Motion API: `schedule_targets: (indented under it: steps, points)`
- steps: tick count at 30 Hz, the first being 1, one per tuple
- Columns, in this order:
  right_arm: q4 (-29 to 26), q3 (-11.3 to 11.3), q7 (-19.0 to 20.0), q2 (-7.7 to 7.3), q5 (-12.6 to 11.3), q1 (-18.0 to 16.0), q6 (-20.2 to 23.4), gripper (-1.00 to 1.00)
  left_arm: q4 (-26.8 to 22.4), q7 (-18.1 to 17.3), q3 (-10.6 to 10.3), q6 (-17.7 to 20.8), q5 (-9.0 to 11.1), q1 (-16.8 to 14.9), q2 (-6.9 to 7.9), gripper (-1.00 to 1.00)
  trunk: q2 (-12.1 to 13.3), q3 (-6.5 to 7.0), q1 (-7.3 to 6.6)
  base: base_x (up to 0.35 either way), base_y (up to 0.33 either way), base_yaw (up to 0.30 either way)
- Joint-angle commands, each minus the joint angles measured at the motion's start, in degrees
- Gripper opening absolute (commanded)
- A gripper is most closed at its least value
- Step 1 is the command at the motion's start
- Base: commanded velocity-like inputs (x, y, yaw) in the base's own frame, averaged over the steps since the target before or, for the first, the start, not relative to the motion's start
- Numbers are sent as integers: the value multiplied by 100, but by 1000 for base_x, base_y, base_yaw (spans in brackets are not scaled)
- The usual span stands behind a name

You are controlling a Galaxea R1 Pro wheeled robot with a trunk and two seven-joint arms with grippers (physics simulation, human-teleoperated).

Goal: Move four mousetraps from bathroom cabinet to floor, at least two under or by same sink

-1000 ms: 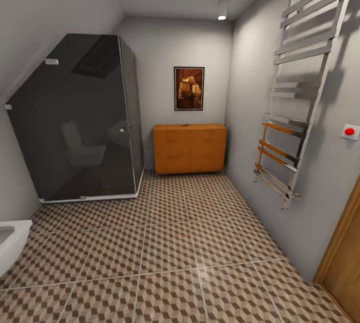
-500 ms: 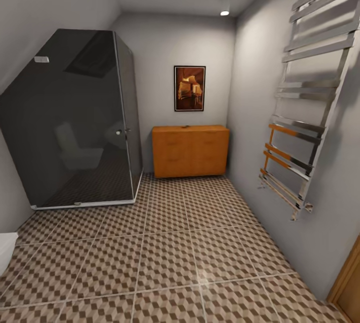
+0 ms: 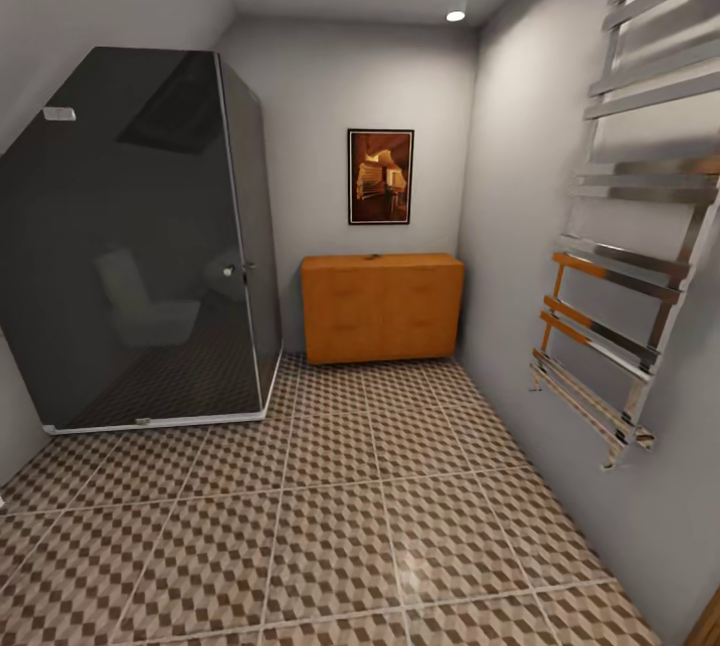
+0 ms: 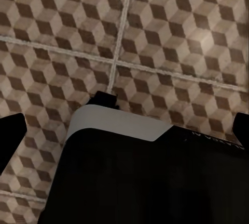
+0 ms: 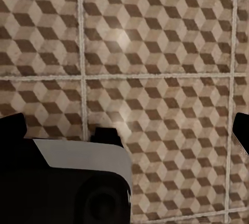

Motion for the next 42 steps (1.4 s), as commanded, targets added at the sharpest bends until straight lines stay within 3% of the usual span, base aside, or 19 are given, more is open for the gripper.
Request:
schedule_targets:
  steps: [1, 42]
  points:
    - [16, 42, -10, 0, -33, -9, -31, 100, 3, 19, -50, -21, 45, -3, -4, 100, -4, -7, 4, 323, 0, 0]
    - [18, 45, -3, -14, 3, -6, -38, 100, -7, 11, -69, -51, 11, -5, -17, 100, -4, -7, 4, 323, 0, 0]
